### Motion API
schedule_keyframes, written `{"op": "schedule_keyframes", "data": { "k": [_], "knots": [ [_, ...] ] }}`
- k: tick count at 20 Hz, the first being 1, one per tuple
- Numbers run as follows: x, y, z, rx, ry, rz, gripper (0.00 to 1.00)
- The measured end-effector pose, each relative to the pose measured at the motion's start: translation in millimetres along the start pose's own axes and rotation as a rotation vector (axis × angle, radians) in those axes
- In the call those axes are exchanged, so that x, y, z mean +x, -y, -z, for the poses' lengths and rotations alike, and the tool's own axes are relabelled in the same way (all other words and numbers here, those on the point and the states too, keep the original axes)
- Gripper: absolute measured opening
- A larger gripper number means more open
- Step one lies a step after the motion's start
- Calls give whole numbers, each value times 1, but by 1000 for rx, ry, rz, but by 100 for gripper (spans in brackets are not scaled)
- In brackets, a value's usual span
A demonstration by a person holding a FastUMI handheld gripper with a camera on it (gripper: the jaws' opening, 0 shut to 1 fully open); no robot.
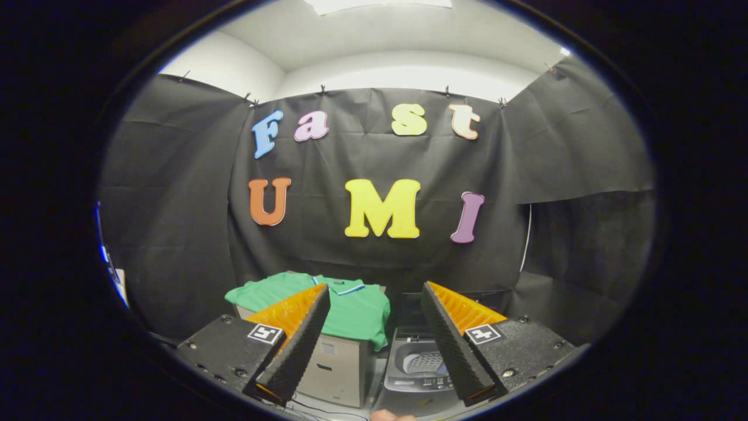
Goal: Put the clothes into the washing machine and then close the washing machine lid.
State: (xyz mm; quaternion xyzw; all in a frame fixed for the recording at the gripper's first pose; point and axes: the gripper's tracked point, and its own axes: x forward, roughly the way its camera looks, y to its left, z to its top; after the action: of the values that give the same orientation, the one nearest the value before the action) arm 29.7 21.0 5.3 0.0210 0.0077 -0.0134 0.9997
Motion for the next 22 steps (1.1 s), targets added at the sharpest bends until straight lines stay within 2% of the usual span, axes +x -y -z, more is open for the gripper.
{"op": "schedule_keyframes", "data": {
  "k": [7,12,16,19,22],
  "knots": [
    [30,-45,-2,-1,-44,9,99],
    [66,-88,14,-7,-196,-24,99],
    [105,-112,42,51,-345,-70,99],
    [144,-121,51,70,-422,-71,99],
    [184,-130,65,69,-516,-106,99]
  ]
}}
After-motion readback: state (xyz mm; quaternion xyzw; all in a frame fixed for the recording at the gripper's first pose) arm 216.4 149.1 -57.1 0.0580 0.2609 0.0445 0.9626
